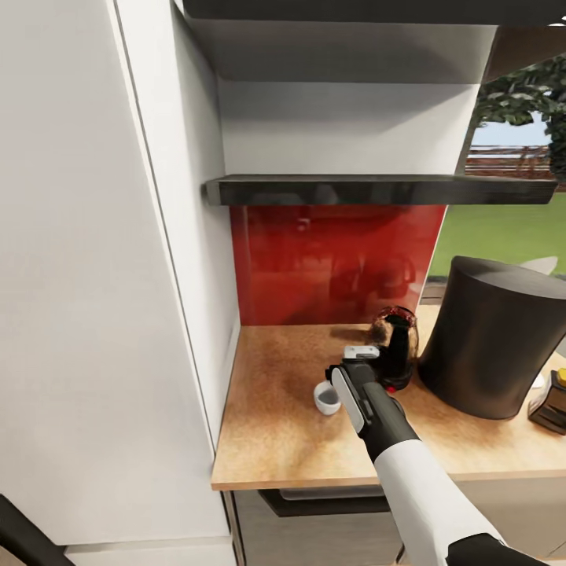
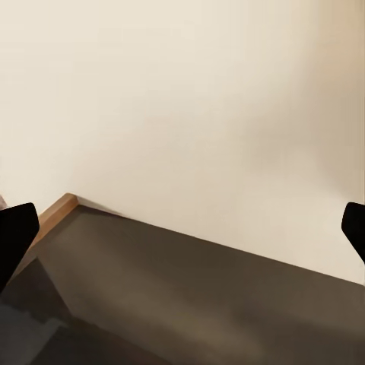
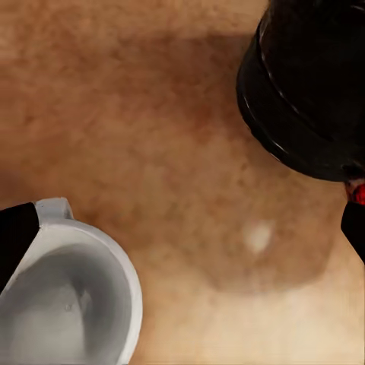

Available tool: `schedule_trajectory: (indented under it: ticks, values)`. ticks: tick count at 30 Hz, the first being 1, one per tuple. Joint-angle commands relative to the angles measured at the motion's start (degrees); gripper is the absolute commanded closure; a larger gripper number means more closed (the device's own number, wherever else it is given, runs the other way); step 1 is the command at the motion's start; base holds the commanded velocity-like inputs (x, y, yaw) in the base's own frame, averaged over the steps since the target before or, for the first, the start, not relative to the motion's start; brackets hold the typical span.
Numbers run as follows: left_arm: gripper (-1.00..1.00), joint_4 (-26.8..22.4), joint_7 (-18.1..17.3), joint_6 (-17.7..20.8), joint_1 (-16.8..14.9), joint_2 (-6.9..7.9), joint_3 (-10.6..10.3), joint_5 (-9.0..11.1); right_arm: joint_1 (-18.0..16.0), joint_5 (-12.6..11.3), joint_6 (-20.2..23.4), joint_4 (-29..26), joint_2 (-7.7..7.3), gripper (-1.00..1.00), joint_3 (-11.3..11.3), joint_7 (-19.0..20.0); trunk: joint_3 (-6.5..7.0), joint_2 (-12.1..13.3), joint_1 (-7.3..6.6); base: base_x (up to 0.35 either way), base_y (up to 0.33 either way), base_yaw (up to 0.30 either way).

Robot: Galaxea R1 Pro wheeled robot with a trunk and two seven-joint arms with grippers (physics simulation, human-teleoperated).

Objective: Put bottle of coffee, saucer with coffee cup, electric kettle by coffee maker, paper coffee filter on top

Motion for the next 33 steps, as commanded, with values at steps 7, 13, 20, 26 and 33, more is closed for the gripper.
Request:
schedule_trajectory:
  ticks: [7, 13, 20, 26, 33]
  values:
    - [-1.0, -0.3, 0.0, 0.4, 0.0, -0.02, 0.3, -0.2, -0.1, -0.6, 0.1, 0.0, 0.0, -1.0, 0.1, -0.6, -0.12, -0.1, 0.04, 0.001, 0.029, 0.0]
    - [-1.0, -0.3, 0.0, 0.4, 0.1, -0.02, 0.3, -0.2, -0.1, -0.6, 0.1, 0.1, 0.0, -1.0, 0.1, -0.6, -0.12, -0.1, 0.04, 0.0, 0.0, 0.0]
    - [-1.0, -0.3, 0.0, 0.4, 0.0, -0.04, 0.3, -0.3, -0.1, -0.6, 0.0, 5.0, 0.0, -1.0, 0.1, -0.5, -0.12, -0.1, 0.04, 0.0, 0.0, 0.0]
    - [-1.0, -0.3, 0.0, 0.4, 0.1, -0.06, 0.3, -0.3, -0.1, -0.7, 0.0, 5.5, 0.0, -1.0, 0.1, -0.5, -0.12, -0.1, 0.04, 0.0, 0.0, 0.0]
    - [-1.0, -0.3, -0.1, 0.4, 0.1, -0.11, 0.3, -0.3, -0.1, -0.6, 0.0, 5.6, 0.0, -1.0, 0.1, -0.5, -0.12, -0.1, 0.04, 0.0, 0.0, 0.0]
